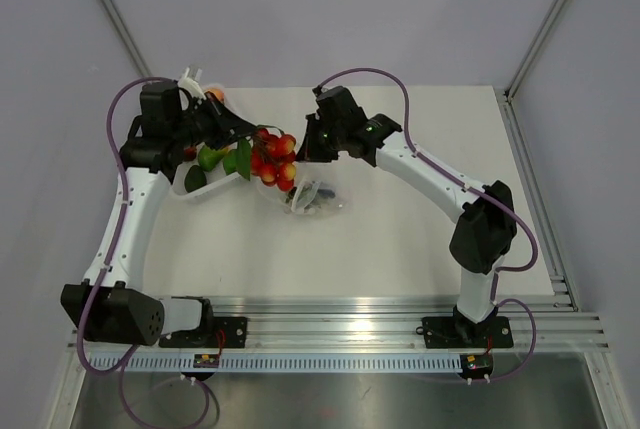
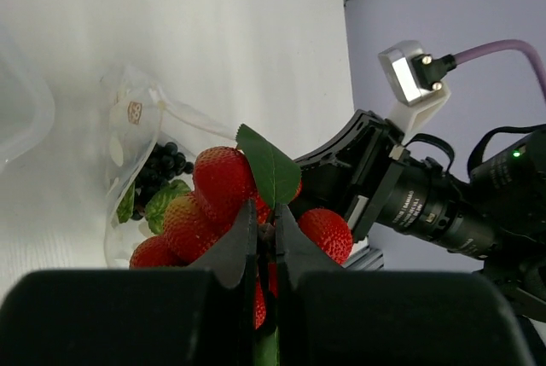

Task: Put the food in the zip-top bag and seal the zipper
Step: Place the fake fruit in the zipper food storage bag.

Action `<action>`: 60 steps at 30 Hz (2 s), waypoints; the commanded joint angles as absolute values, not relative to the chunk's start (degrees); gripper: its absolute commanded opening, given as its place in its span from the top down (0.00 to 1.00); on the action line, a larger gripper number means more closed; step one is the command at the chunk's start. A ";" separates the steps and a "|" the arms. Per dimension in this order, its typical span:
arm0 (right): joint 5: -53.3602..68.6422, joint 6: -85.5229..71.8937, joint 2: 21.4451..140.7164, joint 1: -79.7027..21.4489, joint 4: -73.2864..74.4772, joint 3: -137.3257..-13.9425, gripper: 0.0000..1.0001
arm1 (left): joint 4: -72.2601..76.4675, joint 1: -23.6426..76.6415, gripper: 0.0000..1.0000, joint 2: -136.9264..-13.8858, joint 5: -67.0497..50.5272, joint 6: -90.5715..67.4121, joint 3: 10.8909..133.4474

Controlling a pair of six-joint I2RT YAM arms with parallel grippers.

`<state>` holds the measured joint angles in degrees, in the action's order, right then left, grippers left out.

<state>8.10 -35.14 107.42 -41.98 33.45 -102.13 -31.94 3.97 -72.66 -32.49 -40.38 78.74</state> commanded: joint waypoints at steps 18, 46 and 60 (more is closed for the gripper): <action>14.25 -37.62 105.21 -42.36 27.16 -102.65 1.00 | -30.41 9.05 1.00 -79.36 -28.05 -39.03 76.82; 17.93 -40.52 101.69 -43.15 22.24 -101.60 1.00 | -24.88 21.69 1.00 -86.13 -13.90 -36.91 76.90; 12.66 -39.02 99.67 -42.98 24.08 -98.09 1.00 | -47.01 24.35 0.12 -82.10 -16.52 -19.00 85.61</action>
